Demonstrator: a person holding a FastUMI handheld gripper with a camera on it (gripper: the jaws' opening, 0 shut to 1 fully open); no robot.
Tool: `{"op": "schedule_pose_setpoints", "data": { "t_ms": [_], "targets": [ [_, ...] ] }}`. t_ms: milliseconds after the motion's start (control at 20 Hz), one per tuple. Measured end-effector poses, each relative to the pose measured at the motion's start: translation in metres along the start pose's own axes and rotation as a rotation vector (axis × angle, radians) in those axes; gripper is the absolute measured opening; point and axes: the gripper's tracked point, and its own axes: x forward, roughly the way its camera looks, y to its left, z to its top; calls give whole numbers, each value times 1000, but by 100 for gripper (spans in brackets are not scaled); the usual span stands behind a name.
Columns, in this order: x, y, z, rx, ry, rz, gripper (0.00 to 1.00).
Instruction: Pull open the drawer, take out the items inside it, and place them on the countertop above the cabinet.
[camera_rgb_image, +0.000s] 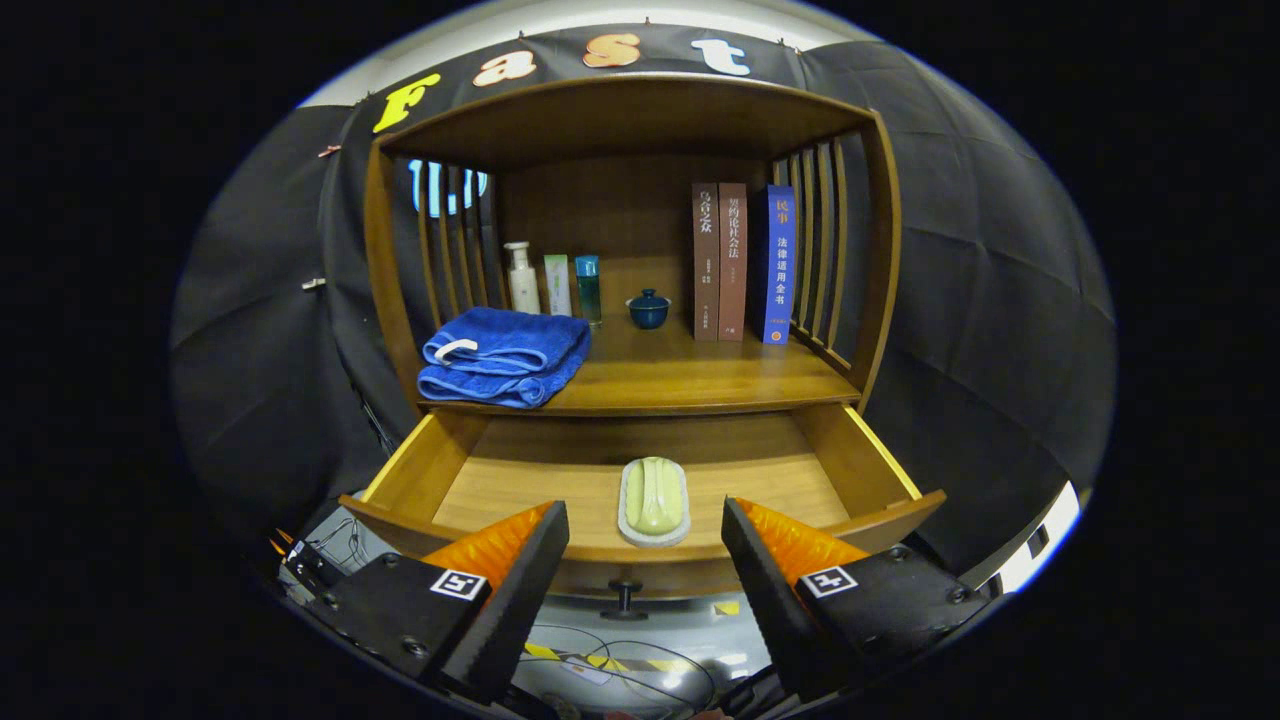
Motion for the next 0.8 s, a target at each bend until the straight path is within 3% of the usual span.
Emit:
{"op": "schedule_pose_setpoints", "data": {
  "t_ms": [350,600,650,800],
  "targets": [
    [95,10,-17,95,394,40,99],
    [146,6,-49,36,539,21,99],
    [152,4,-53,31,547,16,96],
    [165,3,-68,18,570,16,73]
  ]
}}
